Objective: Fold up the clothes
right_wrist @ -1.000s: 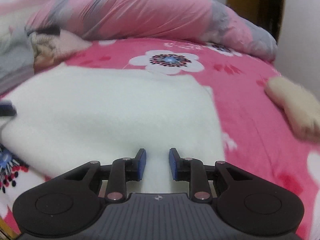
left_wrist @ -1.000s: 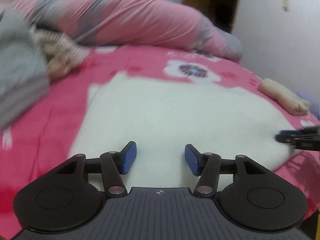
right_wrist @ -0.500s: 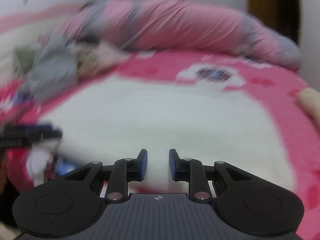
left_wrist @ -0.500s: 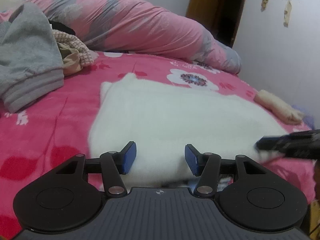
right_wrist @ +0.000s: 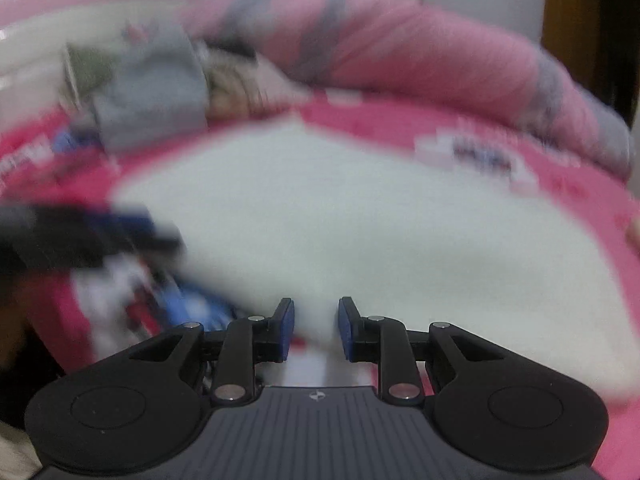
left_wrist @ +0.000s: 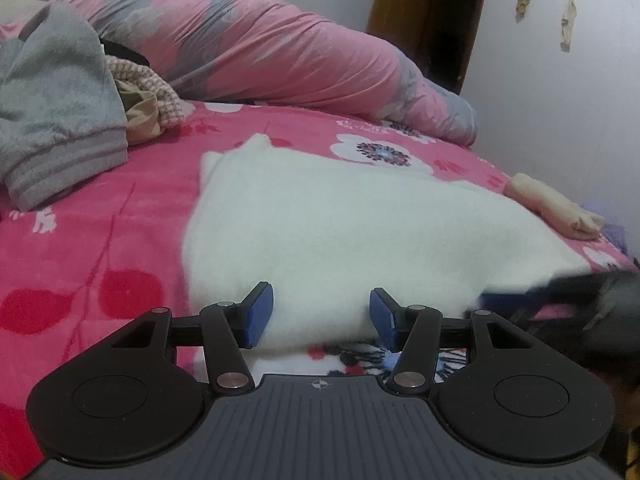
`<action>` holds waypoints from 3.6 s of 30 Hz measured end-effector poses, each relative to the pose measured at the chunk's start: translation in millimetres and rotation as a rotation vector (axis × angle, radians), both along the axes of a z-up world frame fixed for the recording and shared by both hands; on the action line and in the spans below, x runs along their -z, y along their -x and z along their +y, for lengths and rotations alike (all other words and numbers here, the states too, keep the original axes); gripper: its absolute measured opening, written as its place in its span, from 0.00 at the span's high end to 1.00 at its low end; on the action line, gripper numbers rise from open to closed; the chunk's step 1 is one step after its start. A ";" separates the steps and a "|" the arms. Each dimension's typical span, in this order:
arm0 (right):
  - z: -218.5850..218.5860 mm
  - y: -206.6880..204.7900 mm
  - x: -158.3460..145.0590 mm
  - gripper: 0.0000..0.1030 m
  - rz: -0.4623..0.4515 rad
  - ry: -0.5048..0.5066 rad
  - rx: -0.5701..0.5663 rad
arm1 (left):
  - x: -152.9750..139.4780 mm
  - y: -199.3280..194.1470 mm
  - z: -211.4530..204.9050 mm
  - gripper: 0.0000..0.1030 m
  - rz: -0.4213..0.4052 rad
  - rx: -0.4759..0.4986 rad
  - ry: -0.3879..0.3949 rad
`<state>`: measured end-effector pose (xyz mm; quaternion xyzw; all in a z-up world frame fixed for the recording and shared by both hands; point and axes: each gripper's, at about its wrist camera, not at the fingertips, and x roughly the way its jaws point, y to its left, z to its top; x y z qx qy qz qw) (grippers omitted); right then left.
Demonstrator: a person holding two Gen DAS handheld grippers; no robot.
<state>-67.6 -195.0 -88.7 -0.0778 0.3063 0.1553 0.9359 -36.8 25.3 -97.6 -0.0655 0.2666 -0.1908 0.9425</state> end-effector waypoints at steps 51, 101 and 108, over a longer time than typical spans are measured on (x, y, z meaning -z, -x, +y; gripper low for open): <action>94.4 -11.0 10.5 0.72 -0.116 0.004 -0.359 | -40.5 31.4 60.1 0.47 -0.045 -0.135 0.093; -35.3 -73.8 -53.0 0.50 -0.080 -0.094 0.143 | -21.1 -69.9 -21.1 0.49 0.132 -0.058 -0.088; -57.5 -119.7 -24.1 0.28 0.054 -0.129 0.255 | -24.4 -74.4 -31.1 0.48 0.152 -0.085 -0.134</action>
